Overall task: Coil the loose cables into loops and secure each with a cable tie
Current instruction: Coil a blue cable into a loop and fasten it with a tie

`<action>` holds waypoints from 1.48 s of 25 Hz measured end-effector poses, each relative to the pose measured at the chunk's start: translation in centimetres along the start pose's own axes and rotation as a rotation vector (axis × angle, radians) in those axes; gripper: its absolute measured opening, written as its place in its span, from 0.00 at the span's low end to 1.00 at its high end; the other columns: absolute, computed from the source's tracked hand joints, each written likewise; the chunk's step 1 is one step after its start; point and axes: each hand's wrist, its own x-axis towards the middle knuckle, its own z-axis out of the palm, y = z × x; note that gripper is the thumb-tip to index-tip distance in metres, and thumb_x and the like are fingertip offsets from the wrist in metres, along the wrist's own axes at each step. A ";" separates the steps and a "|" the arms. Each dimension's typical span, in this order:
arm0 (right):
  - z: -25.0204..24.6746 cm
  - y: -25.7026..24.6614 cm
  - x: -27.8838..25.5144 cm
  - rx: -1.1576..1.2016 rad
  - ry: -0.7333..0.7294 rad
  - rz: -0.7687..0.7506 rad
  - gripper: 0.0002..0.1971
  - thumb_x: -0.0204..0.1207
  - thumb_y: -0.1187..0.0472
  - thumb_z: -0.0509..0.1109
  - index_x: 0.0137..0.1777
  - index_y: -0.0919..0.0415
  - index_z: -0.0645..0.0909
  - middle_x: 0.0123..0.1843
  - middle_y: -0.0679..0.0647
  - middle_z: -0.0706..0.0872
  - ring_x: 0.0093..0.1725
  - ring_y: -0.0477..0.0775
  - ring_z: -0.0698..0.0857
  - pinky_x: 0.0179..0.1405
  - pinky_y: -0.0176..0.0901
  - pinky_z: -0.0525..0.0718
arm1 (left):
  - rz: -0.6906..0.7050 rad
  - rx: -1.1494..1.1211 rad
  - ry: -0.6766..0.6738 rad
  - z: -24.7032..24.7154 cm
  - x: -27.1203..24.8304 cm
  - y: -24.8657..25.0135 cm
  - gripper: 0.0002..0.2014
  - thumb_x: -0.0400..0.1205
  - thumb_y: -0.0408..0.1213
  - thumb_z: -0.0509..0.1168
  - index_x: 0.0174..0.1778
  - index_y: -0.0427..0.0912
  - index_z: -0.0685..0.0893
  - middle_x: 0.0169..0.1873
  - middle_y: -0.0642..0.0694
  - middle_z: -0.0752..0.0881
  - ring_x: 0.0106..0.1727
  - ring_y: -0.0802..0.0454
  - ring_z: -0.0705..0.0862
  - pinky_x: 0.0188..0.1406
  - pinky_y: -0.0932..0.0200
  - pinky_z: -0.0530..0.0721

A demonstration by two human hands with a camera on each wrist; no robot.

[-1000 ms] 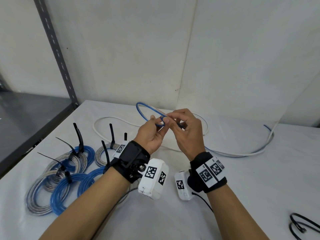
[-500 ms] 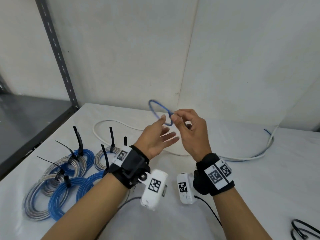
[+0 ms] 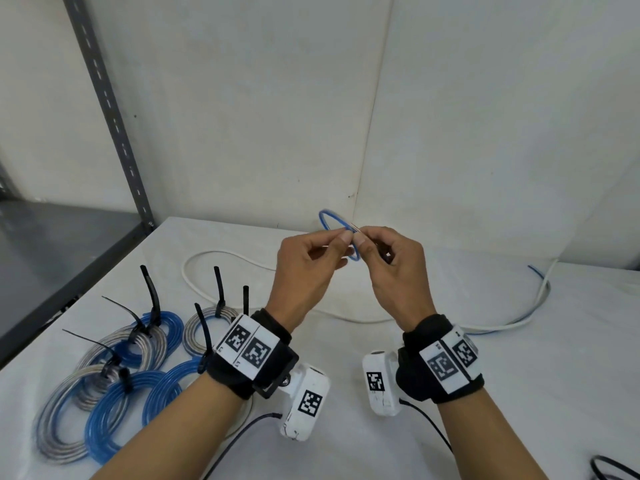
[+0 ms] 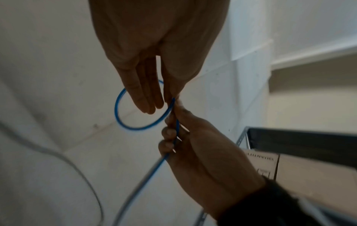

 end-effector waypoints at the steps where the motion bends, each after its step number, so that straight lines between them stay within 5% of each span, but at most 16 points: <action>1: -0.2 -0.1 0.0 -0.042 -0.027 0.007 0.07 0.85 0.56 0.71 0.51 0.57 0.89 0.45 0.48 0.90 0.41 0.41 0.84 0.42 0.30 0.77 | 0.072 0.114 0.058 -0.4 0.2 0.3 0.08 0.83 0.41 0.74 0.52 0.41 0.94 0.44 0.48 0.94 0.47 0.53 0.93 0.55 0.45 0.92; 3: -1.1 -0.5 0.3 -0.111 -0.143 0.015 0.08 0.85 0.55 0.70 0.48 0.56 0.88 0.44 0.46 0.89 0.39 0.40 0.82 0.40 0.30 0.74 | 0.325 0.441 0.150 -2.1 0.7 0.6 0.11 0.77 0.47 0.80 0.51 0.47 0.91 0.45 0.54 0.90 0.46 0.59 0.87 0.51 0.58 0.86; 5: -2.2 -1.0 0.5 -0.097 -0.291 0.017 0.10 0.86 0.57 0.69 0.46 0.57 0.89 0.39 0.48 0.89 0.36 0.43 0.80 0.39 0.37 0.74 | 0.450 0.620 -0.023 -3.7 1.4 1.2 0.18 0.77 0.49 0.79 0.61 0.49 0.91 0.52 0.54 0.87 0.55 0.60 0.85 0.58 0.64 0.81; 7: -2.8 -1.4 0.6 -0.072 -0.369 0.015 0.11 0.86 0.58 0.70 0.44 0.57 0.90 0.37 0.52 0.90 0.37 0.56 0.83 0.39 0.52 0.77 | 0.294 0.547 -0.295 -4.3 1.6 2.0 0.14 0.79 0.43 0.78 0.60 0.48 0.93 0.49 0.56 0.91 0.54 0.61 0.88 0.58 0.62 0.85; 9: -2.9 -1.6 0.5 -0.093 -0.383 0.011 0.10 0.85 0.56 0.71 0.44 0.56 0.91 0.39 0.52 0.92 0.42 0.65 0.87 0.44 0.61 0.83 | 0.188 0.506 -0.367 -4.3 1.7 2.4 0.09 0.78 0.39 0.79 0.54 0.46 0.95 0.42 0.56 0.93 0.47 0.62 0.90 0.50 0.63 0.87; 12: -2.6 -1.7 0.3 -0.190 -0.275 -0.045 0.08 0.83 0.52 0.73 0.47 0.52 0.93 0.43 0.45 0.93 0.45 0.49 0.89 0.44 0.44 0.83 | 0.196 0.564 -0.319 -4.3 1.8 2.5 0.06 0.77 0.41 0.80 0.48 0.47 0.94 0.38 0.57 0.93 0.42 0.64 0.90 0.44 0.68 0.85; 15: -1.9 -2.0 0.0 -0.235 -0.157 -0.121 0.07 0.83 0.54 0.73 0.49 0.53 0.93 0.43 0.43 0.92 0.45 0.45 0.88 0.44 0.28 0.77 | 0.183 0.562 -0.279 -4.6 1.7 2.8 0.04 0.78 0.44 0.79 0.46 0.49 0.93 0.36 0.57 0.92 0.41 0.63 0.90 0.41 0.71 0.83; 23: -1.1 -2.4 -0.4 -0.074 -0.208 -0.077 0.05 0.82 0.60 0.75 0.49 0.59 0.91 0.38 0.47 0.92 0.41 0.47 0.91 0.45 0.41 0.88 | -0.019 0.403 -0.382 -5.2 1.4 3.4 0.05 0.80 0.40 0.77 0.45 0.42 0.92 0.38 0.45 0.92 0.38 0.49 0.91 0.45 0.58 0.88; 28: -1.7 -2.3 0.0 -0.116 -0.033 -0.068 0.04 0.81 0.54 0.76 0.47 0.53 0.91 0.38 0.39 0.89 0.36 0.42 0.85 0.39 0.42 0.85 | 0.018 0.318 -0.245 -5.9 2.0 3.3 0.04 0.77 0.37 0.79 0.44 0.41 0.93 0.33 0.46 0.92 0.35 0.53 0.90 0.42 0.59 0.90; 32: -2.9 -2.1 0.5 0.032 0.190 -0.021 0.06 0.82 0.59 0.74 0.46 0.58 0.91 0.40 0.50 0.91 0.34 0.49 0.84 0.38 0.46 0.83 | 0.009 0.152 -0.120 -6.2 2.5 3.4 0.03 0.79 0.32 0.77 0.46 0.37 0.92 0.32 0.44 0.91 0.34 0.49 0.89 0.42 0.54 0.91; 37: -2.2 -2.4 -0.1 0.204 -0.103 0.042 0.09 0.86 0.64 0.69 0.63 0.57 0.87 0.41 0.59 0.93 0.29 0.55 0.82 0.31 0.44 0.78 | 0.002 -0.095 0.075 -5.7 2.8 3.3 0.05 0.82 0.32 0.73 0.49 0.34 0.90 0.33 0.41 0.90 0.37 0.48 0.89 0.44 0.48 0.93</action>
